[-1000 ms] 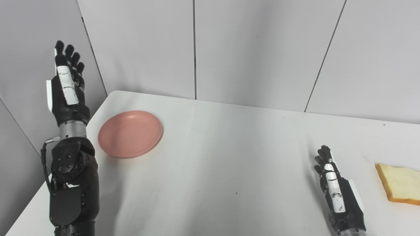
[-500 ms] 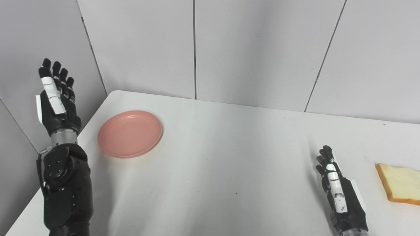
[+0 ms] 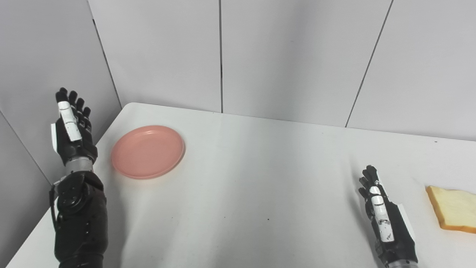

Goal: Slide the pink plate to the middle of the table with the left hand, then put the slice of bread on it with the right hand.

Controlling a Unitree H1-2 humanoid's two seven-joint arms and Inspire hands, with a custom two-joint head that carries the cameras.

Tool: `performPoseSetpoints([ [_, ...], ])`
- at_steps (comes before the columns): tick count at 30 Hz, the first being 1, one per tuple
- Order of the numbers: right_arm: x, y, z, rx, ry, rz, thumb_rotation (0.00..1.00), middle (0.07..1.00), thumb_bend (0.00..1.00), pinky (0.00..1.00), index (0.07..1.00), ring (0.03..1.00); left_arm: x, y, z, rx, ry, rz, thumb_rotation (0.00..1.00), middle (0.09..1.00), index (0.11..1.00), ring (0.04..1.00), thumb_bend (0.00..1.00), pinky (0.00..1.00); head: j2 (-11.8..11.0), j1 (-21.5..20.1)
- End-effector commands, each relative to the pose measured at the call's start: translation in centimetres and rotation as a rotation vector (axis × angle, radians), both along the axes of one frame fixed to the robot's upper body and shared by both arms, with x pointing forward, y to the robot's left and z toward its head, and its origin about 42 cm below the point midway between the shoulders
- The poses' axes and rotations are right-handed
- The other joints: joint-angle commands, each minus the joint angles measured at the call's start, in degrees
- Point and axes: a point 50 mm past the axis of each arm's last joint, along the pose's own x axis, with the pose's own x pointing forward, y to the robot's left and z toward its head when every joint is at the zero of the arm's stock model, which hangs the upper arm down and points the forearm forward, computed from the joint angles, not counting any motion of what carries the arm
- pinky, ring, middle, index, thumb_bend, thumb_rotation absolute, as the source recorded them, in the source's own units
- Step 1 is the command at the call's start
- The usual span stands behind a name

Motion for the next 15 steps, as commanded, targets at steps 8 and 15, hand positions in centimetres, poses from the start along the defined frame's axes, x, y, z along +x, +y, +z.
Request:
performPoseSetpoints([
  [8,0.5,0.0,2.0,0.0,-0.103,0.004,1.0,1.0,0.23,1.0,1.0,1.0,1.9,-0.3,1.7,0.031,-0.073,0.02,0.94,0.993,1.0,0.998,0.87,1.0,-0.14,0.41],
  [15,0.4,0.0,2.0,-0.008,-0.103,0.0,1.0,1.0,0.25,1.0,1.0,1.0,2.2,0.2,0.8,-0.004,-0.046,0.019,0.91,1.0,1.0,1.0,0.9,1.0,-0.05,0.63],
])
